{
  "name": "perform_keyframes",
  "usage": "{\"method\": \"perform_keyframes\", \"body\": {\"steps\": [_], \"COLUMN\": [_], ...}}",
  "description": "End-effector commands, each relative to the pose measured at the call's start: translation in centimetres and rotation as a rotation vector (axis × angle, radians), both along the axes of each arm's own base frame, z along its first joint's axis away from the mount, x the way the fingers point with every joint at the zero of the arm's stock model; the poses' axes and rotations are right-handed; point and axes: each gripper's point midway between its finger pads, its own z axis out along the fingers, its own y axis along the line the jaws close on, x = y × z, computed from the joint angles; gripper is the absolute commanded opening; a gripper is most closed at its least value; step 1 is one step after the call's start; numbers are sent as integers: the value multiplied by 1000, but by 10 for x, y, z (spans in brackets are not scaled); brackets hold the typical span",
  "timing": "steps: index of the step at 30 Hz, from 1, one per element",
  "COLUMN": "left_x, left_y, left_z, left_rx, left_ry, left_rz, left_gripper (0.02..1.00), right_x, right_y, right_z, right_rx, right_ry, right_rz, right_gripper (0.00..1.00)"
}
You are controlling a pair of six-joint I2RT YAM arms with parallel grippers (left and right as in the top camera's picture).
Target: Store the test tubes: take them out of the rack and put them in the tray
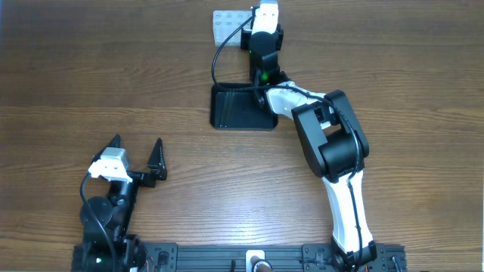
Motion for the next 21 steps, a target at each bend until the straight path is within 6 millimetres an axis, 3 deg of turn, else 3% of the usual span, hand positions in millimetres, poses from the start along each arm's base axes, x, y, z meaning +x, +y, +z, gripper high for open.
{"method": "perform_keyframes", "body": {"steps": [1, 21], "left_x": [0, 0], "left_y": [0, 0], "left_z": [-1, -1], "left_rx": [-7, -7], "left_ry": [1, 1], "left_rz": [-4, -4], "left_gripper": [1000, 1000], "right_x": [-1, -7], "right_y": [16, 16], "right_z": [10, 64], "right_rx": [6, 36], "right_ry": [-26, -88], "right_rz": [29, 35], "right_gripper": [9, 12]}}
